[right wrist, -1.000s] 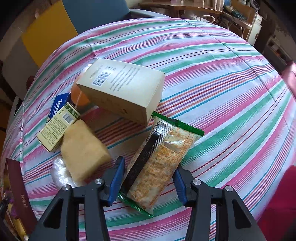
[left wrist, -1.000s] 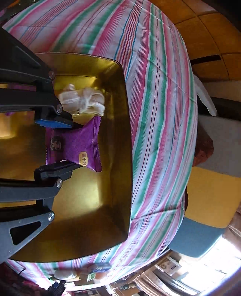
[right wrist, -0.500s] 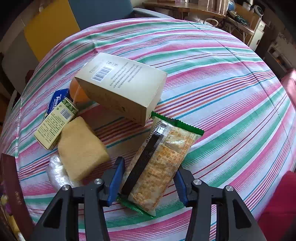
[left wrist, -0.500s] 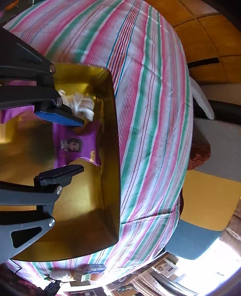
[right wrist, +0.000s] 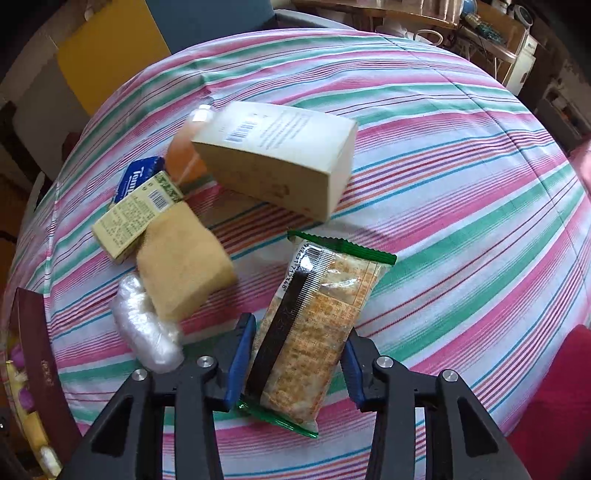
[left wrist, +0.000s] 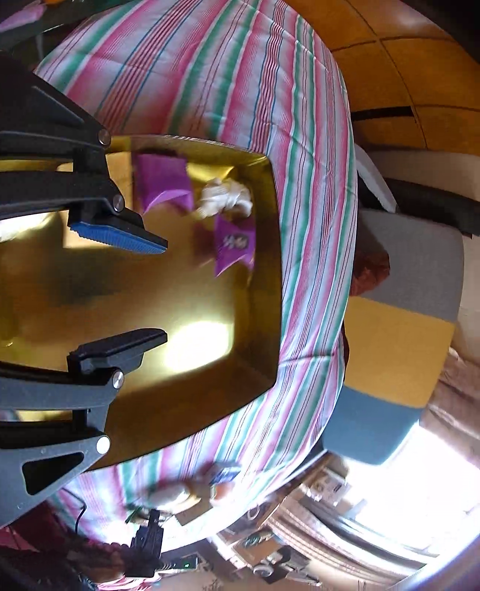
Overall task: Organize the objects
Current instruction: 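Carry the cracker packet into the gold tray and release it from the right tool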
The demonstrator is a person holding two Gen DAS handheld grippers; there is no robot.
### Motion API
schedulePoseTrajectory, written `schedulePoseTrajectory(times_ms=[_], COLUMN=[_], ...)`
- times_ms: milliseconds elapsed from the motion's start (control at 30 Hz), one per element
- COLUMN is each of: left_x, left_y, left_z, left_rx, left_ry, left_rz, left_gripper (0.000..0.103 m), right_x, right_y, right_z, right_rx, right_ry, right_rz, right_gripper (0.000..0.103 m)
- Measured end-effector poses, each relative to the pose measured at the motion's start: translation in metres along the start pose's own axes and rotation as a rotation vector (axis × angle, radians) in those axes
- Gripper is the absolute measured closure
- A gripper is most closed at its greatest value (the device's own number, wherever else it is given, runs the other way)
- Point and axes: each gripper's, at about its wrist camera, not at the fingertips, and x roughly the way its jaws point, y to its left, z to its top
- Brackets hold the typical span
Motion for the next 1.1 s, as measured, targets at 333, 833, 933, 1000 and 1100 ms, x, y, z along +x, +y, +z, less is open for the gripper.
schedulePoseTrajectory(times_ms=[333, 833, 933, 1000, 1100], left_x=[-0.006, -0.038, -0.044, -0.046, -0.048], left_y=[-0.023, -0.030, -0.026, -0.023, -0.019], left_z=[-0.025, -0.043, -0.046, -0.048, -0.050], left_rx=[0.028, 0.098, 0.101, 0.101, 0.095], left_ry=[0.017, -0.089, -0.104, -0.108, -0.112], left_rz=[-0.068, 0.033, 0.053, 0.066, 0.070], left_gripper=[0.061, 0.061, 0.061, 0.061, 0.061], right_x=[-0.022, -0.012, -0.021, -0.031, -0.046], right_y=[0.024, 0.038, 0.039, 0.040, 0.046], right_z=[-0.044, -0.052, -0.056, -0.060, -0.067], right_rx=[-0.090, -0.155, -0.153, -0.157, -0.170], right_ry=[-0.008, -0.009, -0.038, -0.058, -0.087], right_rz=[0.022, -0.033, -0.004, 0.018, 0.054], right_gripper=[0.064, 0.065, 0.065, 0.065, 0.065])
